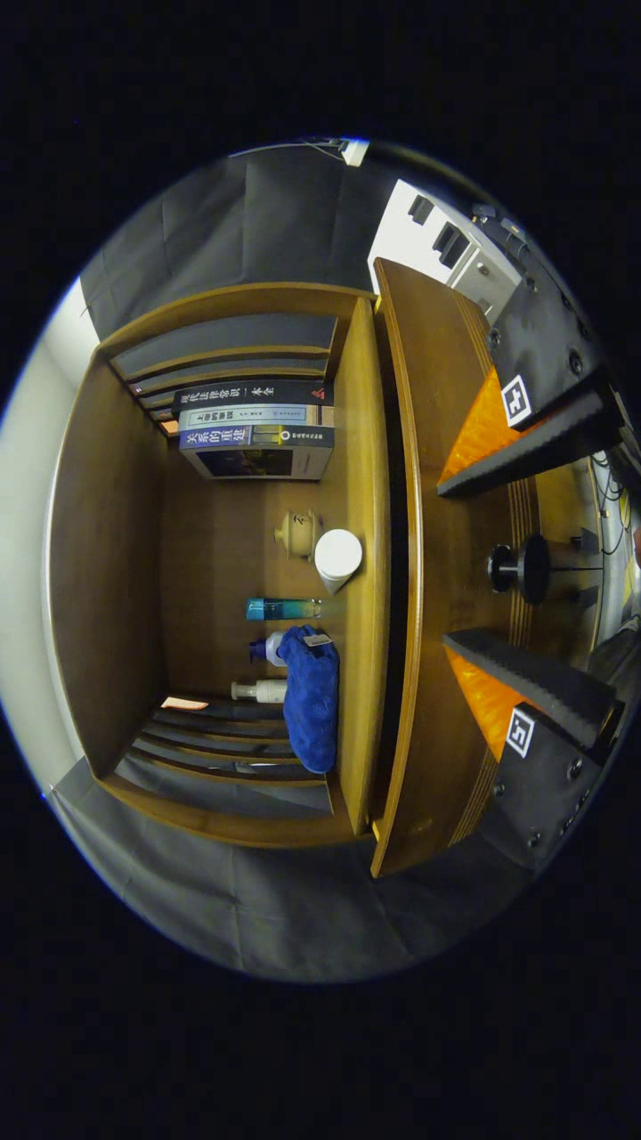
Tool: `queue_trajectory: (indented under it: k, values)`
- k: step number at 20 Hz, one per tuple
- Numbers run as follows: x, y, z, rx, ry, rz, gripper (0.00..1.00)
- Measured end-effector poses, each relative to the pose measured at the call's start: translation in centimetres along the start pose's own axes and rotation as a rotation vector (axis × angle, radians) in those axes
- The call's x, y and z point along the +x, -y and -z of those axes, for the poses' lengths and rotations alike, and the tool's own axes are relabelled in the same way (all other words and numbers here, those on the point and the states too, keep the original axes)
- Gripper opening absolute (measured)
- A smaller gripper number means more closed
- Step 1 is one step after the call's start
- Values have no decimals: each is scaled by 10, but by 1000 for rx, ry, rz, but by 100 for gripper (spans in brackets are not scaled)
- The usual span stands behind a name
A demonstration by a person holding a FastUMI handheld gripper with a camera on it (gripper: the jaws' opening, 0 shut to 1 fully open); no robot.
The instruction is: Pull open the drawer, take out the items inside it, and place them on the countertop above the cabinet.
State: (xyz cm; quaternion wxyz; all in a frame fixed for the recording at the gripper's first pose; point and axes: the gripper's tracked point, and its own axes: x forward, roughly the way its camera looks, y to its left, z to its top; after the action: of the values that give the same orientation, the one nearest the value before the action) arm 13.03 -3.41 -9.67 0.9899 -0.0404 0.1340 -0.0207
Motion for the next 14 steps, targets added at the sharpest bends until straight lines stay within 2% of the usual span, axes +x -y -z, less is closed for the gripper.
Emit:
queue_trajectory:
  k: [8,11,14]
  values:
    - [29,-3,-3,-9,19,11,98]
    - [23,-3,-11,-24,52,12,98]
    - [-1,-10,-41,-43,143,-23,98]
